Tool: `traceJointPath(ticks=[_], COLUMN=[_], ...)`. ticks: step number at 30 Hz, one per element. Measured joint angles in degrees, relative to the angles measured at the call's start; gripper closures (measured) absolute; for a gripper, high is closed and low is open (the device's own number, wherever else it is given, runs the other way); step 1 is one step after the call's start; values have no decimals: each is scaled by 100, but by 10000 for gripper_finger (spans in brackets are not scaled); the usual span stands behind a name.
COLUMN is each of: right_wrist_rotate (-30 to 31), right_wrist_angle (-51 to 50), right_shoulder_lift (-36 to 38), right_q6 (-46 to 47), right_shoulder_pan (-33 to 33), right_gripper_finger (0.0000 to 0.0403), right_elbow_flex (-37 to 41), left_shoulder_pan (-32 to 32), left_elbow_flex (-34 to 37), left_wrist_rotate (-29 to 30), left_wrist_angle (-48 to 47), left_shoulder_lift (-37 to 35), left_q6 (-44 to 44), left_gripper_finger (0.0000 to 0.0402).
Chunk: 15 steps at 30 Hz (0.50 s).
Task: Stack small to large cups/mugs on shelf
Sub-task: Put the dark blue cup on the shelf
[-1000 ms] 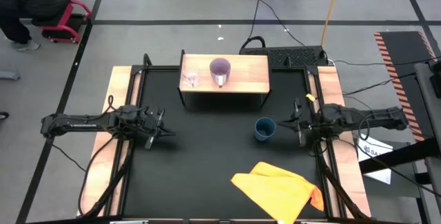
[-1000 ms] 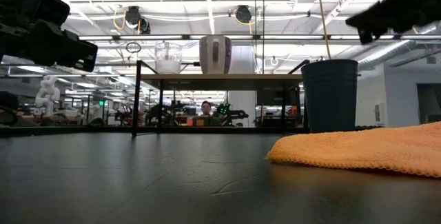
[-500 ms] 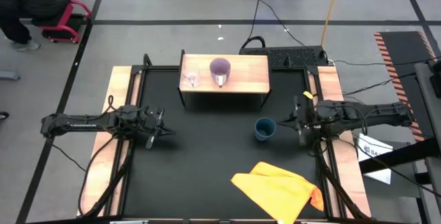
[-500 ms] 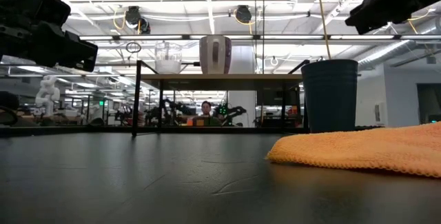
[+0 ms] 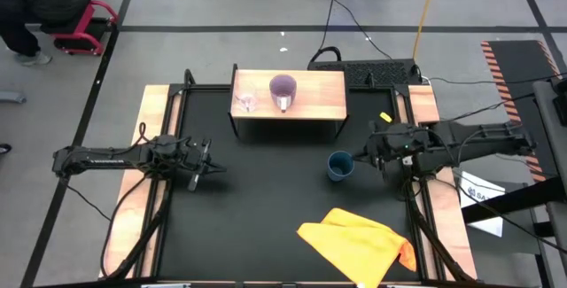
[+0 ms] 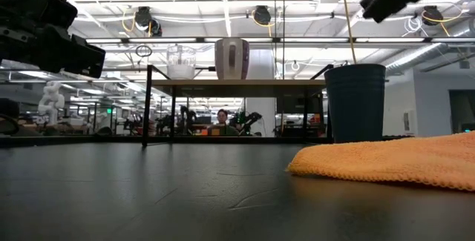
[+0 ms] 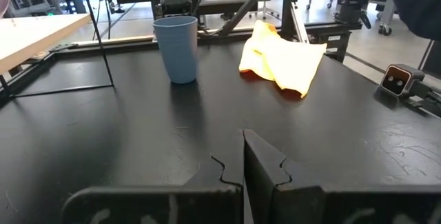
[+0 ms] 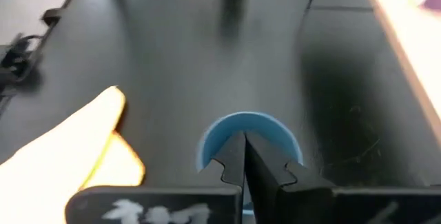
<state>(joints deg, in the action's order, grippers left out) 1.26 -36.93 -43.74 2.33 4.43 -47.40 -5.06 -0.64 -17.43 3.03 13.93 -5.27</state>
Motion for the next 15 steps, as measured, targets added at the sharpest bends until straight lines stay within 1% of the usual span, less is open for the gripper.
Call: traceJointPath(ticks=[3,7,10,15], right_wrist_rotate=[-28,-149,-156,-155], right_wrist_angle=[-284,-608,-829,-1122], right_shoulder_lift=[-304,-657,-903,-1349], right_q6=[-12,-132,-121,-301], right_shoulder_pan=[2,1,2,2], right_gripper_finger=[386,361,334,281], right_elbow_flex=[-449,-744,-883,-900], left_shoulder_pan=[1,1,1,0], left_elbow_flex=[0,0,0,0], left_wrist_rotate=[0,0,0,0], left_wrist_angle=[-2,-2,-3,-4], left_shoulder_lift=[0,2,2,0], left_q6=[2,-3,-3,-5], left_gripper_finger=[398,398,398,398])
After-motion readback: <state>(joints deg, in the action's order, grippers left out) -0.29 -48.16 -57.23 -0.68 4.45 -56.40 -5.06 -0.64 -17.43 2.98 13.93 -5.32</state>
